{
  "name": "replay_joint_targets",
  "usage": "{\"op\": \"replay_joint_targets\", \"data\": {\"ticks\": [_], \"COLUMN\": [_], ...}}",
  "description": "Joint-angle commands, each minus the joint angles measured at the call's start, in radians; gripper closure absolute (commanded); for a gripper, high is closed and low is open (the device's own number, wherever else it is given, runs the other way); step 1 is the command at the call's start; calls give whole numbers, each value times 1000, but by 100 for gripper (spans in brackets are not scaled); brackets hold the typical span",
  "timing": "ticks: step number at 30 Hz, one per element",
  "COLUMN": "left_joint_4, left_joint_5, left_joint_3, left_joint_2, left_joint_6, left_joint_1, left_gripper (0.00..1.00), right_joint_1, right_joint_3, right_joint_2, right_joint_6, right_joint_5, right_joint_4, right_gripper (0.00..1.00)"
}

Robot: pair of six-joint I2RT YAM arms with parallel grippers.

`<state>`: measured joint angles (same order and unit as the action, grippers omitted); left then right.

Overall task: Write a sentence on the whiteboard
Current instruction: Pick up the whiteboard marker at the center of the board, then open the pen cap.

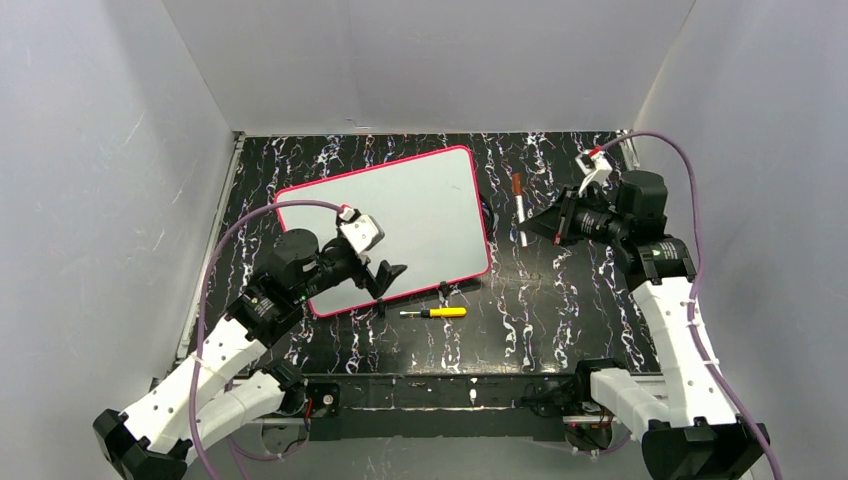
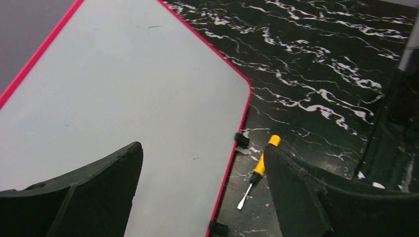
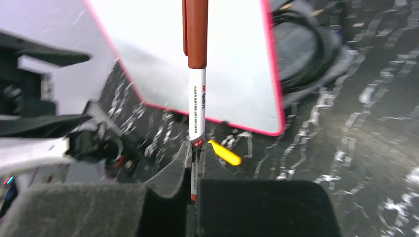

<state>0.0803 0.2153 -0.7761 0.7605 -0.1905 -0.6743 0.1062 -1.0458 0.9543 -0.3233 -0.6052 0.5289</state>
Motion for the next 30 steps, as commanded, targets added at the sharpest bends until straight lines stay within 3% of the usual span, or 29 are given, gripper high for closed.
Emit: {"op": "replay_joint_targets", "data": {"ticks": [1, 6, 8, 12, 16, 20, 24, 30], "left_joint_4": [-46, -113, -105, -86, -8, -170, -174, -180], "left_joint_5": [208, 325, 392, 374, 282, 333, 310, 272], "left_joint_3": [8, -16, -65, -147, -189, -109, -84, -60], "left_joint_2": [12, 51, 91, 137, 148, 142, 151, 143], "left_joint_6": [-33, 100, 194, 395, 709, 1009, 1121, 1182], "left_joint_1": [-11, -11, -9, 14, 60, 77, 78, 78], "left_gripper": [12, 9, 9, 10, 9, 10, 14, 36], "right_joint_1": [82, 353, 423, 510, 577, 624, 659, 694], "right_joint_3": [-54, -85, -72, -64, -60, -28, -19, 0], "right_joint_2": [32, 70, 77, 99, 106, 103, 114, 122], "right_joint_6": [11, 39, 24, 28, 41, 38, 36, 30], "right_joint_5": [-231, -98, -60, -16, 41, 55, 77, 81], "right_joint_4": [58, 97, 52, 24, -1, -89, -145, -224], "right_gripper": [99, 99, 99, 99, 99, 99, 99, 99]}}
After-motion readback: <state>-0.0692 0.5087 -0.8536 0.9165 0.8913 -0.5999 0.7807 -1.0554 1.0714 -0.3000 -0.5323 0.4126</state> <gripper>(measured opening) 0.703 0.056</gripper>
